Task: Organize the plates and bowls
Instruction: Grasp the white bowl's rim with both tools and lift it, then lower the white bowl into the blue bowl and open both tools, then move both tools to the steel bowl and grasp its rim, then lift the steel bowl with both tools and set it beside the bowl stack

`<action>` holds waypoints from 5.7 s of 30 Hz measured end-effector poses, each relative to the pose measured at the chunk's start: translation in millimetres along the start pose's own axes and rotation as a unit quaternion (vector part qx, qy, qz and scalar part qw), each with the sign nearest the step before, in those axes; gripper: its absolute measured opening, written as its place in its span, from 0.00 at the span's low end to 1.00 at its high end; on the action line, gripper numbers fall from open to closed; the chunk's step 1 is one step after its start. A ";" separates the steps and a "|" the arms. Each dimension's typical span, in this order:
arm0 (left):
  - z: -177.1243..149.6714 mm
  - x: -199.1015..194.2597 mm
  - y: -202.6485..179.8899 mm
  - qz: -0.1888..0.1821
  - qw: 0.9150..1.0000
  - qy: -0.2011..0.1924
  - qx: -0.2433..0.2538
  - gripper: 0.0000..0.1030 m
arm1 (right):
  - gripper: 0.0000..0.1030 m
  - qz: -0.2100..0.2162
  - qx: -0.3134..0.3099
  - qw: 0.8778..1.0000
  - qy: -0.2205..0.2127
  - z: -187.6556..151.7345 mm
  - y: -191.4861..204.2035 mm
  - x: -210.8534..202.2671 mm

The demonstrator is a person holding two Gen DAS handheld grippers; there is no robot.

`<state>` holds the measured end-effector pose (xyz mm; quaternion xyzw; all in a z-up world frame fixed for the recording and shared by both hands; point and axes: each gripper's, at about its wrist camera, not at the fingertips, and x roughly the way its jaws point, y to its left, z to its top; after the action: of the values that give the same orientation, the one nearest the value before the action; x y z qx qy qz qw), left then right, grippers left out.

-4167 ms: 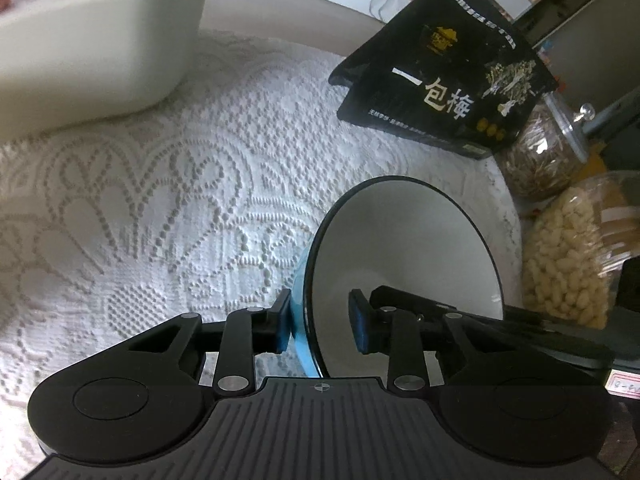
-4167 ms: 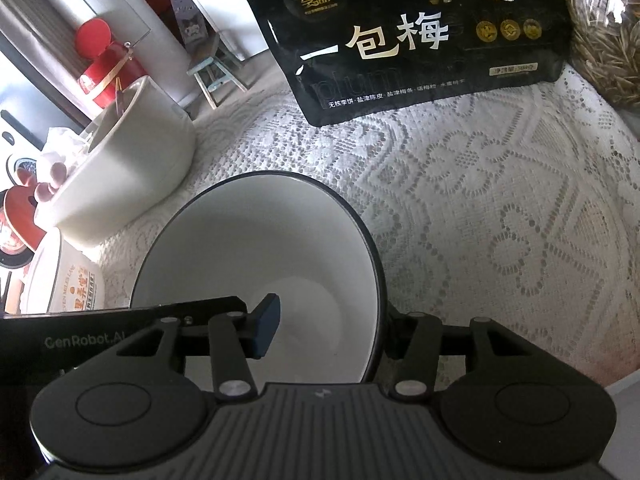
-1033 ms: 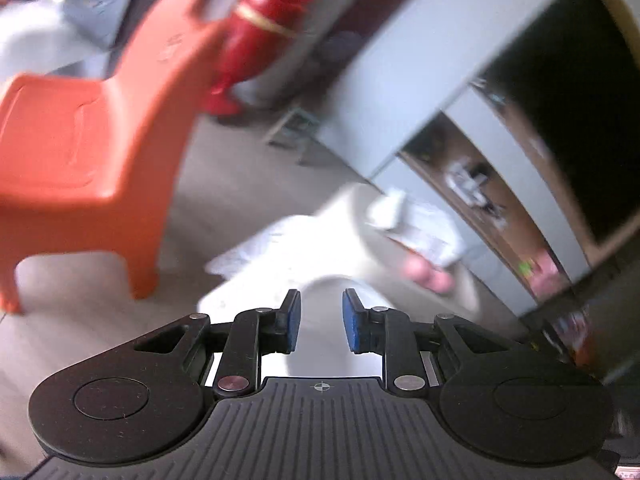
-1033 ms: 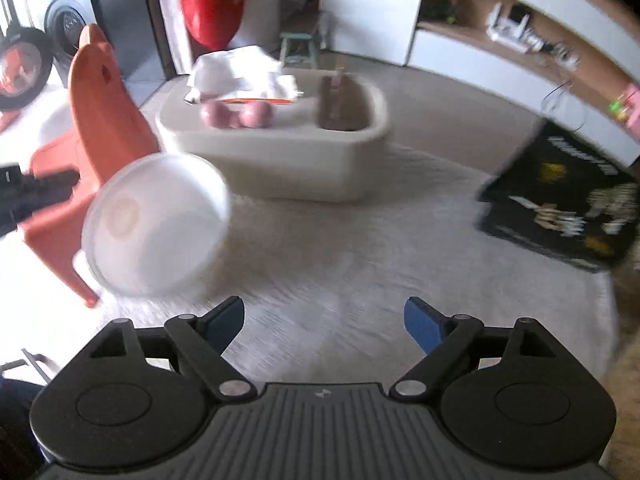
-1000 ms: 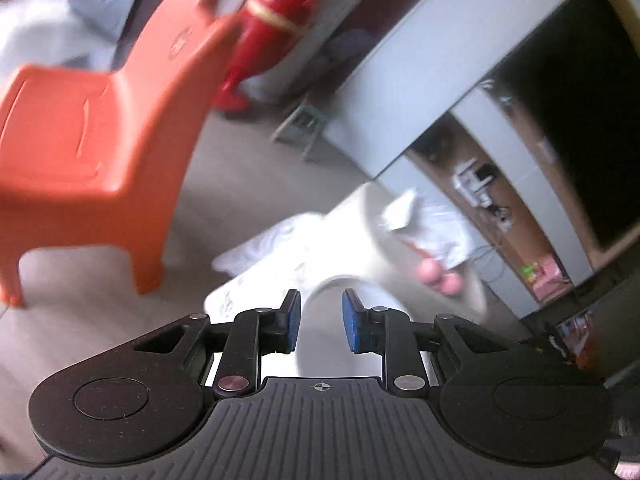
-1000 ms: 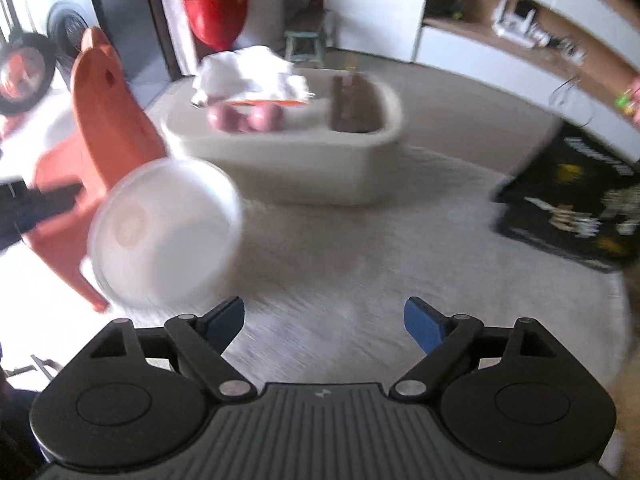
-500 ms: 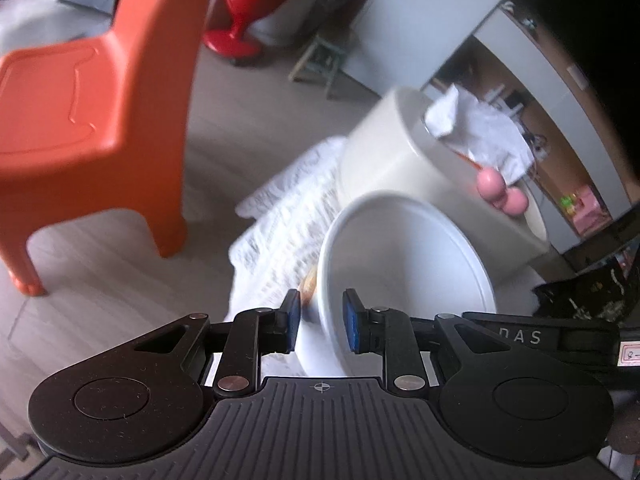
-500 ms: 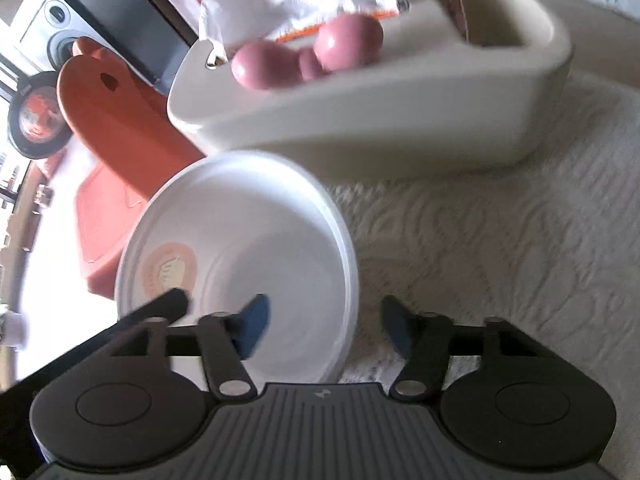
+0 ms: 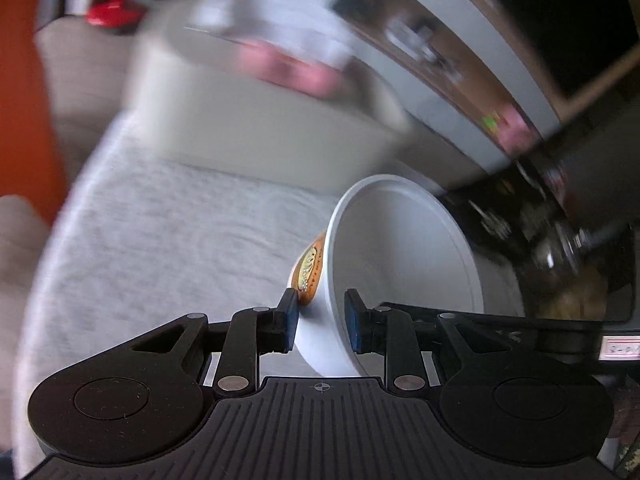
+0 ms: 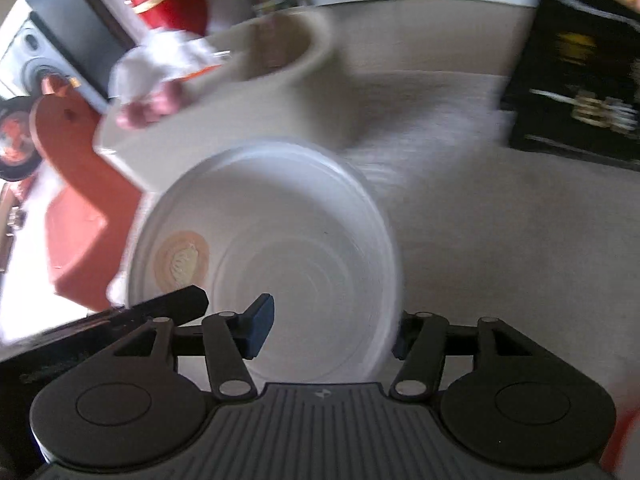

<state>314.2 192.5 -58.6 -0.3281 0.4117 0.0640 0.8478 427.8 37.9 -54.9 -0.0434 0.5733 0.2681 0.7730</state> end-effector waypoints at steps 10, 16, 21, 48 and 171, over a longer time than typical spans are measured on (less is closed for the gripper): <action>-13.4 63.9 -78.5 0.017 0.995 0.074 0.069 0.29 | 0.65 0.010 0.135 0.991 -0.006 -28.2 -123.7 -14.3; -15.1 79.0 -75.5 0.017 0.996 0.082 0.029 0.26 | 0.48 0.048 0.149 0.988 0.001 -32.4 -137.7 -0.3; -17.5 42.7 -89.6 0.004 0.998 0.044 0.034 0.27 | 0.48 0.049 0.099 0.993 -0.043 -34.3 -117.9 -34.9; -151.7 -59.9 -123.8 -0.029 0.995 0.033 0.091 0.24 | 0.55 0.038 0.045 0.991 -0.124 -207.8 -113.6 -148.2; -149.3 -124.8 51.1 0.080 0.994 -0.052 -0.045 0.48 | 0.74 -0.075 -0.096 0.992 0.046 -105.3 65.7 -0.3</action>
<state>115.5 161.4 -58.5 -0.3284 0.3885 0.1669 0.8446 306.4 54.3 -74.5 -0.1724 0.5749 0.2610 0.7561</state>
